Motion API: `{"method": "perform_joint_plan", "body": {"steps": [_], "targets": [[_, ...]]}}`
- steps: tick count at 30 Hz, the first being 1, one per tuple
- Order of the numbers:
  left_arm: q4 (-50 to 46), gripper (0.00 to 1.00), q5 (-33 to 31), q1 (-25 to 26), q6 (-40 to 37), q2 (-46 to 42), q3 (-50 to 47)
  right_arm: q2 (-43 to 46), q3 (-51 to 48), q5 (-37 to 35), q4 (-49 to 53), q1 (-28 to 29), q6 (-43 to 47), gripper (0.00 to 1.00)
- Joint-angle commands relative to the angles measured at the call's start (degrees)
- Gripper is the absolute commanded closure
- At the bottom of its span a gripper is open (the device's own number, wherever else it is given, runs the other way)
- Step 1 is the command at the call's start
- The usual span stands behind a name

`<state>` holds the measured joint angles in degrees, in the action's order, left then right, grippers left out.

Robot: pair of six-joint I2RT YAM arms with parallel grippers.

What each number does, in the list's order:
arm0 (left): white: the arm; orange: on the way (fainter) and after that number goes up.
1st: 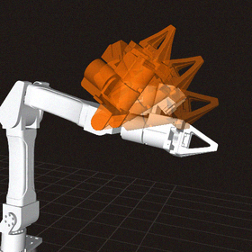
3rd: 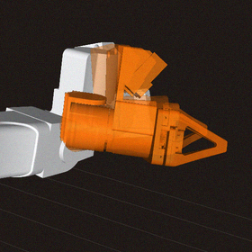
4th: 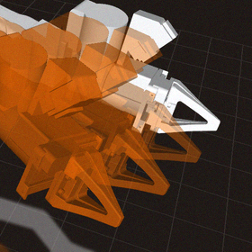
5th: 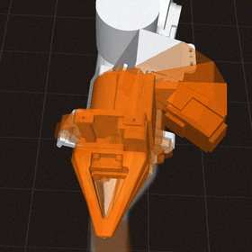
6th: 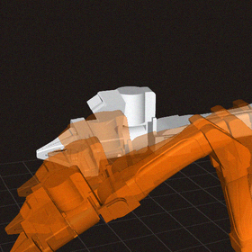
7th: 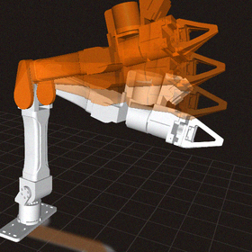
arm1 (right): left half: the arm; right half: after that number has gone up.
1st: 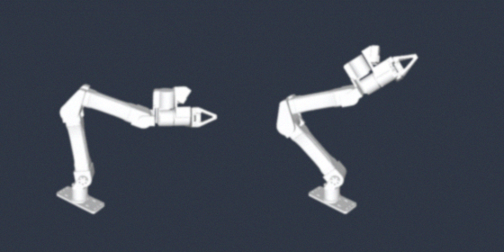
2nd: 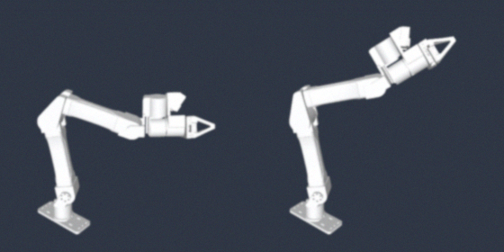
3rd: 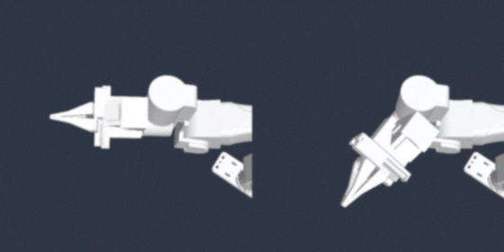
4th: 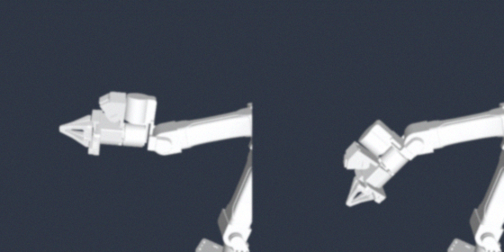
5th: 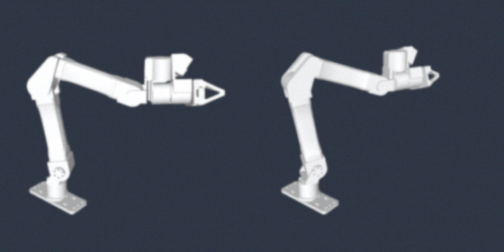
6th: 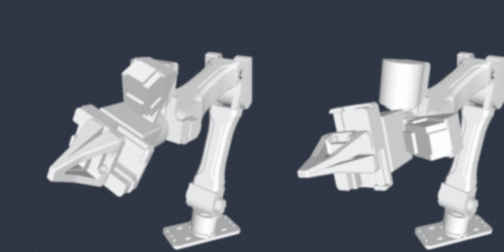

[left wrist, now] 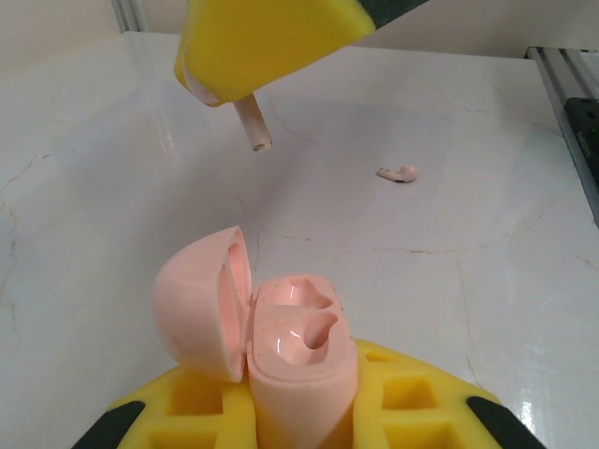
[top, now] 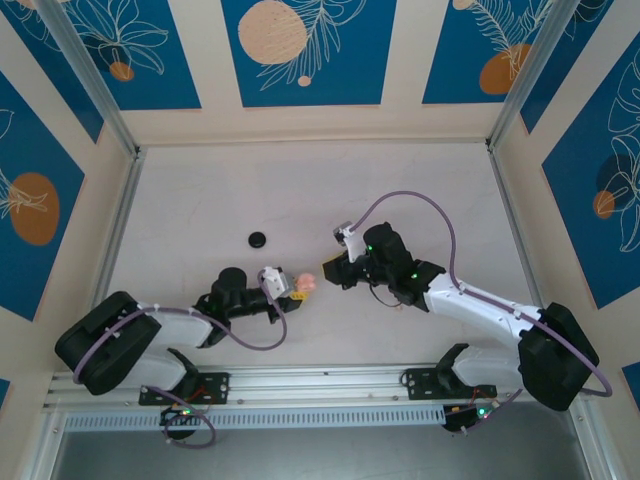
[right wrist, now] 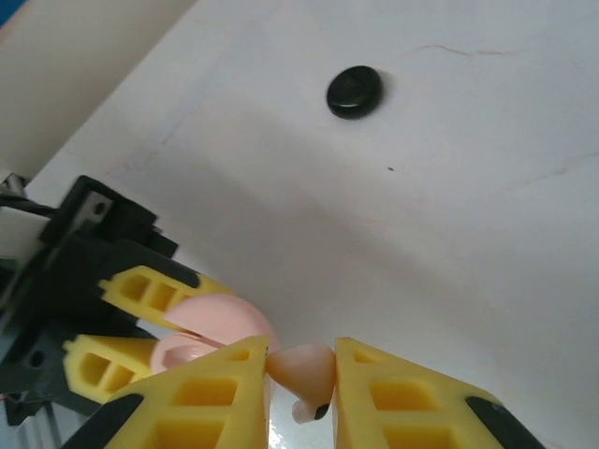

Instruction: Insert wireless bluetooth earbuds into charging case

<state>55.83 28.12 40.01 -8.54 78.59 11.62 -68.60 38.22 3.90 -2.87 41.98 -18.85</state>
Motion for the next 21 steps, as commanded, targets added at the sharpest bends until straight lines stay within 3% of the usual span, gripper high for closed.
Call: {"method": "perform_joint_plan", "body": {"steps": [1,21], "targets": [[5.41,0.87,2.25,0.33,1.65,1.45,0.77,1.62,-0.27,4.5,-3.22,0.29,2.62,0.79],[17.33,0.87,4.55,0.33,5.75,7.96,1.13,0.23,-0.25,4.8,-3.1,3.81,6.98,0.79]]}}
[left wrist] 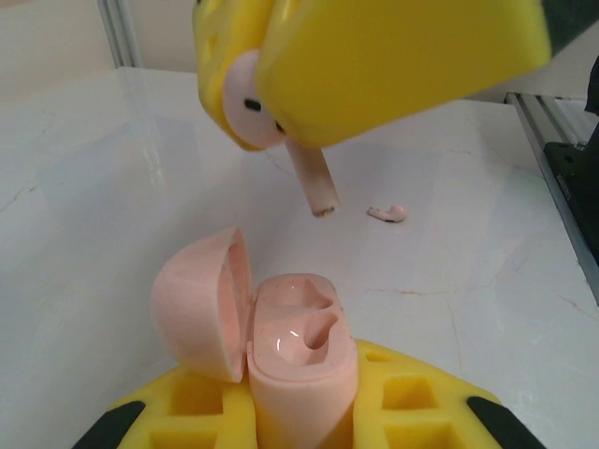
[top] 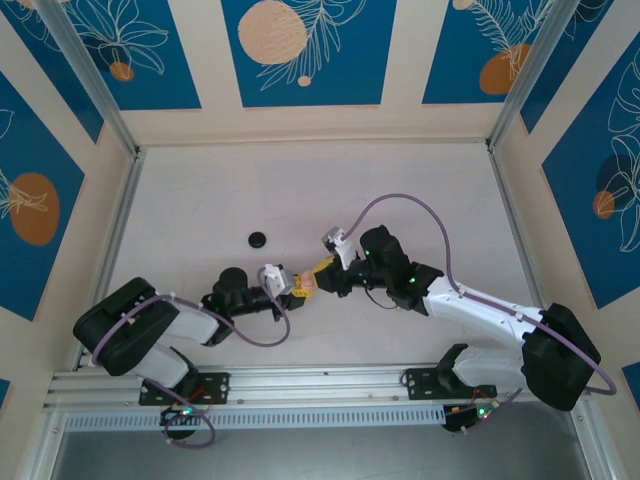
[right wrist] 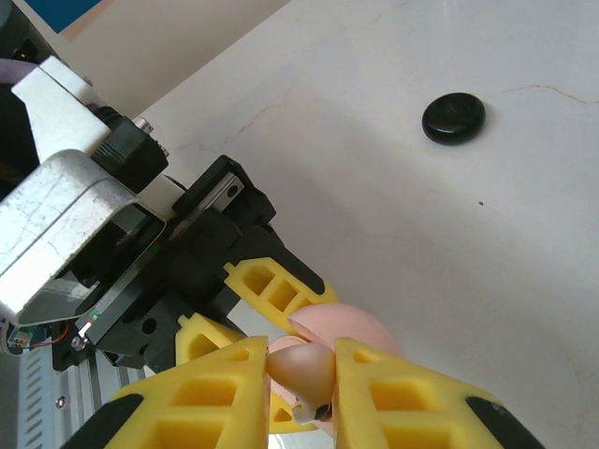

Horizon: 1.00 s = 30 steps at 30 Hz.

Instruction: Insert wireless bluetooth earbuds into charging case

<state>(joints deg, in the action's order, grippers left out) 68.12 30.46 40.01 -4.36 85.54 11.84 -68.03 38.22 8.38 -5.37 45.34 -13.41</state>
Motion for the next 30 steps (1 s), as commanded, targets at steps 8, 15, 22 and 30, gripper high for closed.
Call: {"method": "perform_joint_plan", "body": {"steps": [8,15,22,30], "targets": [[8.86,0.87,2.35,0.31,3.04,3.09,0.88,-0.86,0.1,-0.36,0.47,1.06,2.44,0.79],[10.44,0.87,2.33,0.33,3.66,3.85,0.82,-1.31,0.15,-1.0,0.78,1.5,2.9,0.79],[11.16,0.87,2.35,0.33,4.01,4.11,0.77,-2.1,0.68,-0.91,0.72,1.94,3.12,0.79],[11.42,0.87,2.17,0.33,4.1,4.07,0.42,-1.44,0.96,-2.0,0.93,2.38,3.46,0.79]]}}
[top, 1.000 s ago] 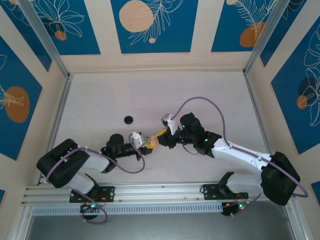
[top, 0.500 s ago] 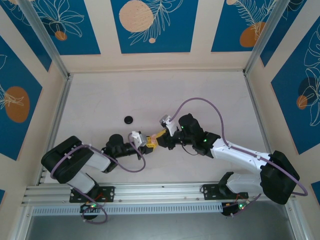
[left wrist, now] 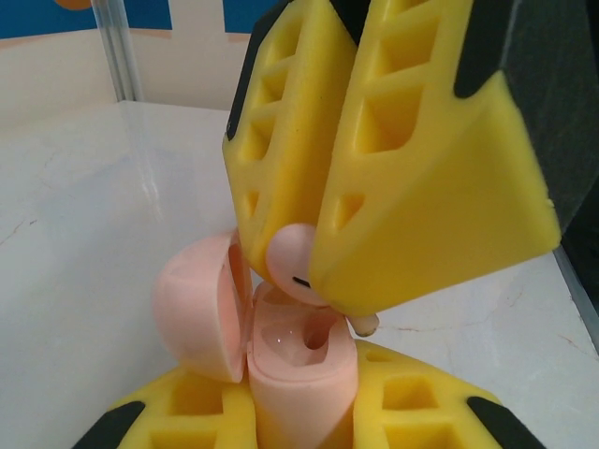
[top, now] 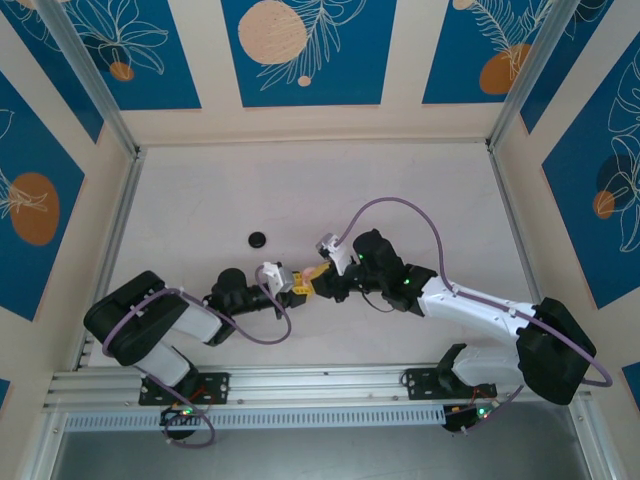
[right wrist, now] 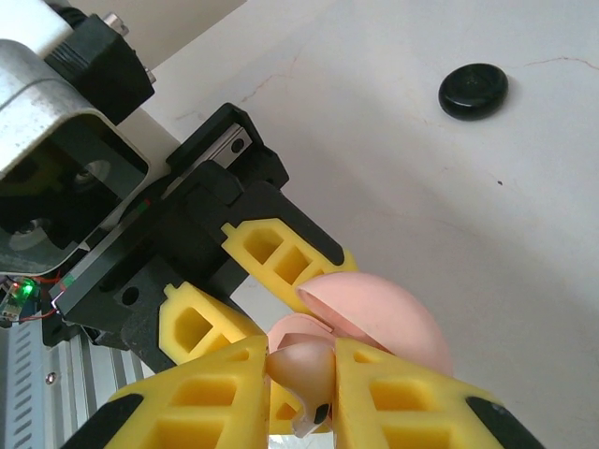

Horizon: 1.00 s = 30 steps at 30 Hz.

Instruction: Insert wireless bluetooth earbuds into charging case

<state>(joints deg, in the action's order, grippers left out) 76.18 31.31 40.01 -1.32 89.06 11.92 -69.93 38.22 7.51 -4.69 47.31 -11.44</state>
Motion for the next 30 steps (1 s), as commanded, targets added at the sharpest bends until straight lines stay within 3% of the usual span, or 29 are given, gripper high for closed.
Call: {"method": "perform_joint_plan", "body": {"steps": [1,8,30], "targets": [[3.49,0.87,1.3,0.33,1.13,0.59,0.34,0.78,1.07,-1.41,0.36,0.42,1.67,0.79],[3.98,0.87,1.49,0.33,1.72,0.94,0.42,2.43,0.92,-3.99,-2.28,0.42,2.75,0.79],[4.41,0.86,1.0,0.24,7.51,0.51,2.13,0.14,0.7,-2.83,-4.92,0.58,2.39,0.8]]}}
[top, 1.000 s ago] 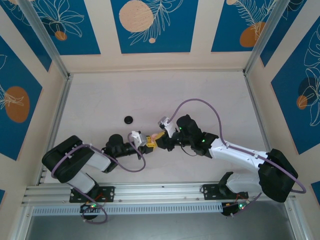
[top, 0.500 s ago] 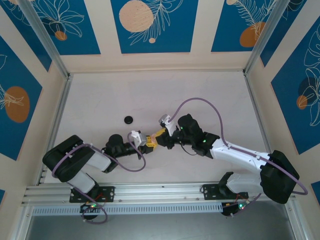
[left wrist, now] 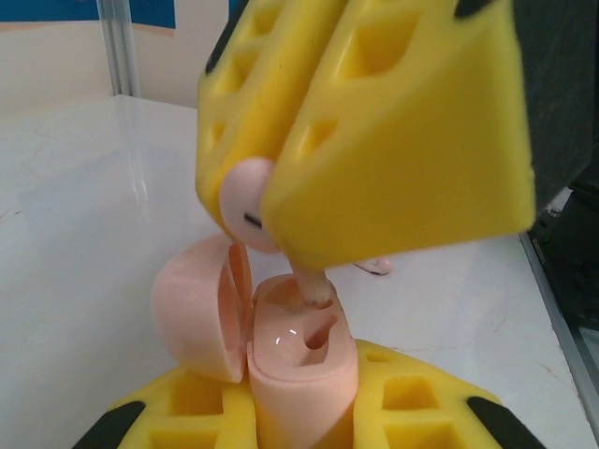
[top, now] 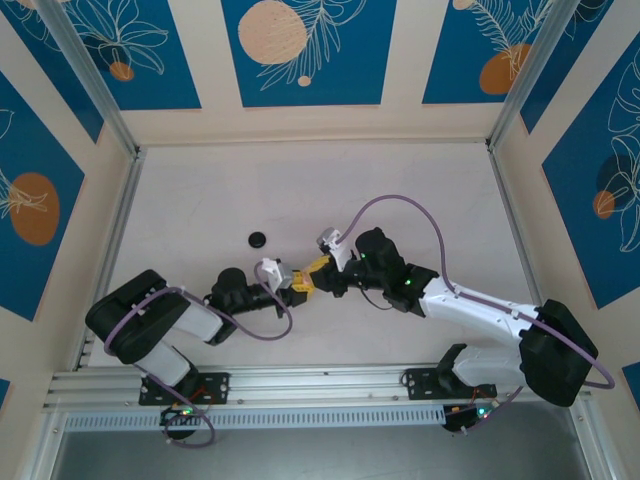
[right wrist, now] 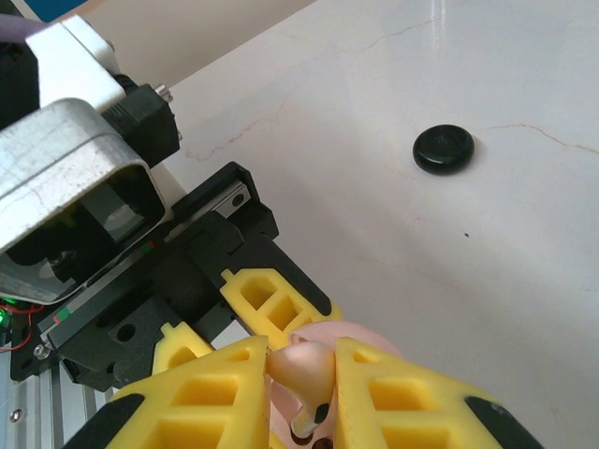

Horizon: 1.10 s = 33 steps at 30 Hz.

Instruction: Insert wireless bluetooth earbuds into charging case

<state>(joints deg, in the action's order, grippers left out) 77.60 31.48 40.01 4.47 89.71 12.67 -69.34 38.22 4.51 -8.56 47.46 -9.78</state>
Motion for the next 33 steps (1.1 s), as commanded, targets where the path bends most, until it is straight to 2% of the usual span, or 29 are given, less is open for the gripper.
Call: {"method": "perform_joint_plan", "body": {"steps": [1,16,23,33], "targets": [[2.97,0.86,0.79,0.22,1.92,-0.26,1.55,-0.51,0.64,0.1,-1.05,0.44,0.73,0.79],[3.0,0.87,0.6,0.16,2.21,-1.28,1.83,0.51,-0.02,-1.87,1.0,0.48,1.95,0.8],[2.99,0.87,0.88,0.15,1.95,-1.56,2.04,0.23,0.1,-0.66,1.43,0.53,1.96,0.8],[1.9,0.87,0.8,0.15,1.42,-2.74,1.75,0.1,0.28,0.59,1.58,0.61,1.83,0.73]]}}
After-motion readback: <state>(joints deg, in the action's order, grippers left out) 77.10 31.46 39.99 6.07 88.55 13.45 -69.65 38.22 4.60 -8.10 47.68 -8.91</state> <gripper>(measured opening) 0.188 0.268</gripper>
